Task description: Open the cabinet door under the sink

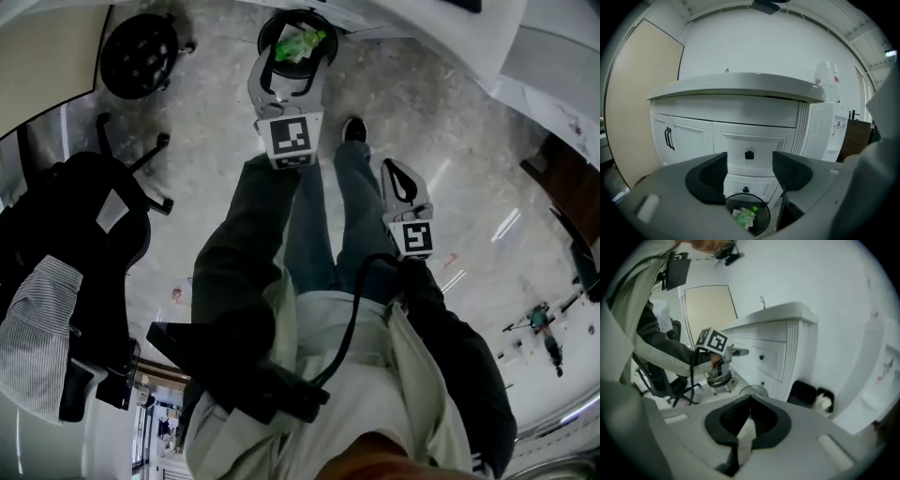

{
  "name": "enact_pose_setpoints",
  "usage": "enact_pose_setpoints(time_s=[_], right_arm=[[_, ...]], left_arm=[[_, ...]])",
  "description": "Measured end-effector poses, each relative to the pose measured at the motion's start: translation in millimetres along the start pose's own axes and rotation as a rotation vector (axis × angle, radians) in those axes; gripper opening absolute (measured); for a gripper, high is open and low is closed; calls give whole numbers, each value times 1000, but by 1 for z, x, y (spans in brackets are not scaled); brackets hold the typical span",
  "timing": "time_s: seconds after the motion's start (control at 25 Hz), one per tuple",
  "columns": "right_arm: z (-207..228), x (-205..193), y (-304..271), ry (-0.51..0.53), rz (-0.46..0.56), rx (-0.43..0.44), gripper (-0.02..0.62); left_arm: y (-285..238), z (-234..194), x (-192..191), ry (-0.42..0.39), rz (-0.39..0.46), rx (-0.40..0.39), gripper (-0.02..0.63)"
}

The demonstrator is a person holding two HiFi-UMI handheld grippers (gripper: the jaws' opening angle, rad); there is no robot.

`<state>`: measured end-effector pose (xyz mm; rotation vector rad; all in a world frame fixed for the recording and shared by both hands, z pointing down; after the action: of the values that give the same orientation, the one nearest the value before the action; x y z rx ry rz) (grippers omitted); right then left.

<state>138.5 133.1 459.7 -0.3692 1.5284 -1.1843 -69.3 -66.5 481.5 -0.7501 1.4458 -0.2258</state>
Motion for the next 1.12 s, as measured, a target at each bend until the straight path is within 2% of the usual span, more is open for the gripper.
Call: enact_pose_setpoints(time_s=[0.08,0.16,0.32,0.48,0.6,0.72,0.84,1.0,1.12], right_arm=[[7,26,-11,90,88,-146,3],[12,49,-26,116,176,-242,3],[17,78,-62,90,299,-312,3],[24,88,-90,69,354,-332,3],[34,84,-104,56,339,-317,3],[43,81,-115,47,319,-306,3],[55,87,-120,43,328,-315,3],[65,101,-124,27,372,-309,3],[63,104,-127,25,384,-296,3]], left_arm=[[-11,-4,-5,-31,17,11,291],[-22,-6,-11,-44,11,4,243],[-40,-5,-20,-83,-9,-22,233],[-66,2,-25,-152,-28,-61,236],[-92,5,-23,-201,-20,-66,233],[-112,2,-11,-212,-23,-79,205],[-127,-1,0,-224,-14,-57,190],[-146,-1,-1,-249,-60,-45,192],[-149,-4,2,-270,-56,-23,195]])
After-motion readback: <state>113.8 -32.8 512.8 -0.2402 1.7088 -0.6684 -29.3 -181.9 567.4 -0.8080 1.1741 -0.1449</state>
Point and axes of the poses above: the fingertips, and each gripper's own axes: y backward along the fingers, z to its right, x out of its top, the point moved 6 cm from there along y, backward along the fingers, and after that the axes turned 14 degrees about -z, right-handed, at the moved point
